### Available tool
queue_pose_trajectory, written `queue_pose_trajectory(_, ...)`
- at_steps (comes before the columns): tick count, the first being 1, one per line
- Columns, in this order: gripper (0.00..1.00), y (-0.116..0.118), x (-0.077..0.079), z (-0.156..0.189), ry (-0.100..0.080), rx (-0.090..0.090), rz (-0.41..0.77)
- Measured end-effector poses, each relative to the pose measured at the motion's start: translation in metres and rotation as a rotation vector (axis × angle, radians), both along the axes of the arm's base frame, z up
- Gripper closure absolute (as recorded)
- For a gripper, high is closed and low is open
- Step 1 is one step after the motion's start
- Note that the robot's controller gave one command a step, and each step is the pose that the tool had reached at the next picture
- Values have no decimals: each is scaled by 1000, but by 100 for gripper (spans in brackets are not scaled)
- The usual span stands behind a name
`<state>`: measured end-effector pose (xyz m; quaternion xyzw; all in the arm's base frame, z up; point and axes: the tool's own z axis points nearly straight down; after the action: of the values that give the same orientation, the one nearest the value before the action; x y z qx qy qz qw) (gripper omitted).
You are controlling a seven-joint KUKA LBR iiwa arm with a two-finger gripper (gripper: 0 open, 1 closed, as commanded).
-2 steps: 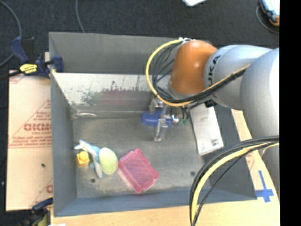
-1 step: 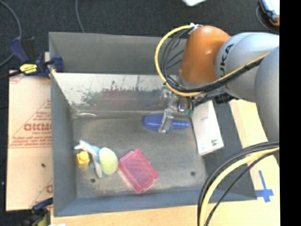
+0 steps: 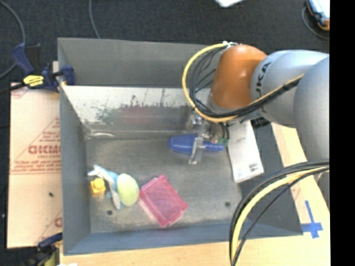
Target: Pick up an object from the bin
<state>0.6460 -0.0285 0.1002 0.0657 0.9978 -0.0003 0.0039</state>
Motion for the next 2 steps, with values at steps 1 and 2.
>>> queue_pose_trajectory(1,0,2,-11,-30,-1,4,-225)
queue_pose_trajectory(2,100,-8,-7,-28,-8,0,-112)
